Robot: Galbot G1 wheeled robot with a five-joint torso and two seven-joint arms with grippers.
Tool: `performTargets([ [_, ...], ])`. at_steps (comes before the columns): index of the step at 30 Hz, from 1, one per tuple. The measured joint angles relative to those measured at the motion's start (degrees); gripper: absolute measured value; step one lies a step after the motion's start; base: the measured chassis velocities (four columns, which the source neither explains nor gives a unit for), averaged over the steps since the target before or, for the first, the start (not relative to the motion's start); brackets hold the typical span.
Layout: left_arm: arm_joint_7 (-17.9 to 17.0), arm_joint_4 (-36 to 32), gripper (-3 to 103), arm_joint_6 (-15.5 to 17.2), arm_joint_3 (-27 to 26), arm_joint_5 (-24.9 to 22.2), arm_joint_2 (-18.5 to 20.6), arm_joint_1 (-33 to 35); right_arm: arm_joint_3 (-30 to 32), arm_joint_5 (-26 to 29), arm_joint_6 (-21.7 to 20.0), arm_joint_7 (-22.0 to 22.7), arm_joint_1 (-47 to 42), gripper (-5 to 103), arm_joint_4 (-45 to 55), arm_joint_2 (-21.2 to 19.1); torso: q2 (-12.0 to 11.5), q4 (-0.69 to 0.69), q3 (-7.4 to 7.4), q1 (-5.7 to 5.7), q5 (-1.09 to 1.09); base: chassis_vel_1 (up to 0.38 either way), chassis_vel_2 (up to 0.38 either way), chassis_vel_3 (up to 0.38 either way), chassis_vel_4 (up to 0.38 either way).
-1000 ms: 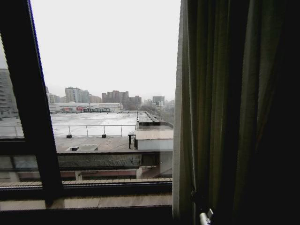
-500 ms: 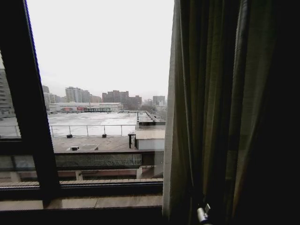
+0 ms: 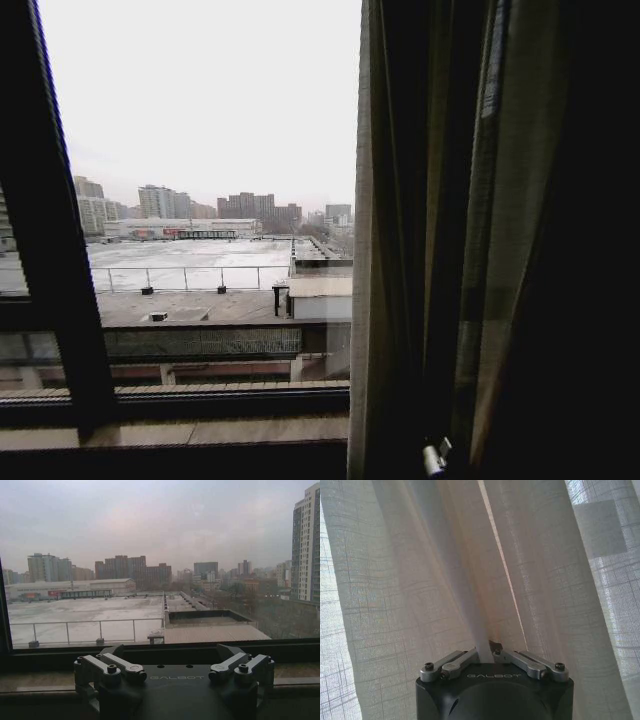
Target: Open the curtains by pulling them apart, changing their state from closed to fully open.
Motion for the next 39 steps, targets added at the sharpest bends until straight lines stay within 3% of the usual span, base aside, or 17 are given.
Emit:
performTargets([
  [39,0.0,0.5,100,0.0,0.3,0.1,0.1,-0.5,0.9,0.5,1.2,-0.2,-1.7,0,0.0,0.0,0.0,0.00,0.00,0.00,0.00,-0.116,-0.117,0.116,0.116],
])
